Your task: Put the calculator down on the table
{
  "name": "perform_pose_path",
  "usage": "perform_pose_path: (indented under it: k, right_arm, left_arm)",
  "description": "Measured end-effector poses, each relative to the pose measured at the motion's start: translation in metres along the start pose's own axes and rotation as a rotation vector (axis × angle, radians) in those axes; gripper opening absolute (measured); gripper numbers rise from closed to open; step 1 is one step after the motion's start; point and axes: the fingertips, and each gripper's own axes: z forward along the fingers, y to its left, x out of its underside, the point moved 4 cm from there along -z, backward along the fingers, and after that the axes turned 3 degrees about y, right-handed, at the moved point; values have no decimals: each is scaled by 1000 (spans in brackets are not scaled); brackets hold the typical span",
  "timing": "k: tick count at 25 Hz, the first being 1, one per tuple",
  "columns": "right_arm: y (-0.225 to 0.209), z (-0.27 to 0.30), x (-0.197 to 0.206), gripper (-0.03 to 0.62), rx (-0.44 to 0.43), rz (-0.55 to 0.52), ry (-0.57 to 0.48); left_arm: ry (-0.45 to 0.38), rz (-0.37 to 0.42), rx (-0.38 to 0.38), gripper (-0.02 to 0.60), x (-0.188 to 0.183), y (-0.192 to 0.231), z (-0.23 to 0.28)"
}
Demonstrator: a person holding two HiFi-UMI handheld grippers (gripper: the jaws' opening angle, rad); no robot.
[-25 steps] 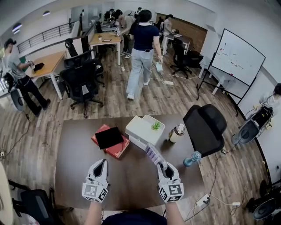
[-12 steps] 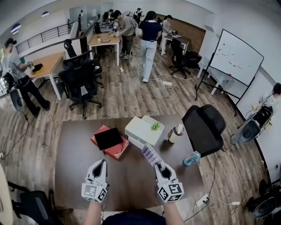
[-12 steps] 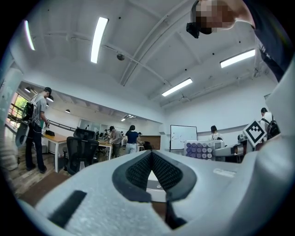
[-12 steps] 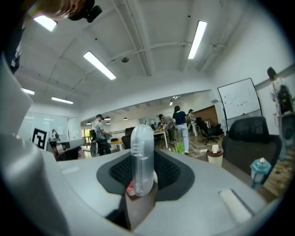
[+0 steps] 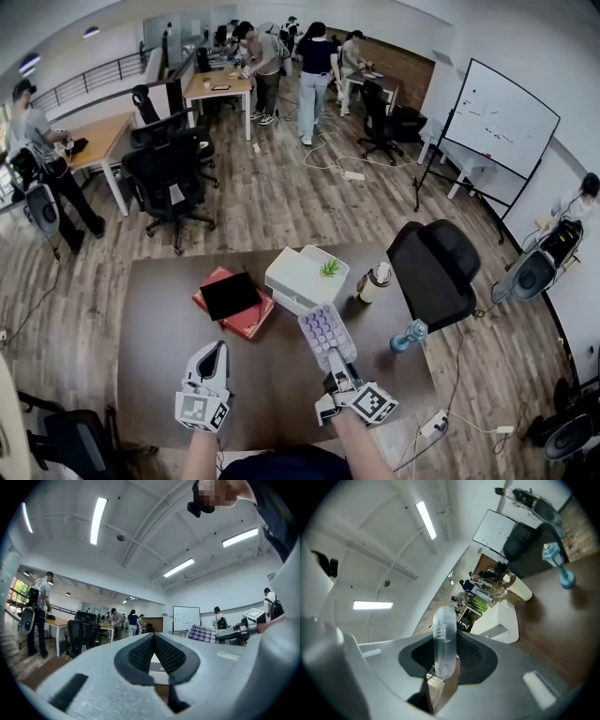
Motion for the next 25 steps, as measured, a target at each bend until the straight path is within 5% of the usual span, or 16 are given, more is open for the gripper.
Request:
perform_pose_path:
  k: [11,25]
  right_arm:
    - [-43,-3,27,117,-27,542,-100]
    - [-59,6,51,117,20,536,-51]
  left_arm:
    - [-10,-14,-6,-3,0,0,1]
    - [-13,-43,-6,-3,0,1,1]
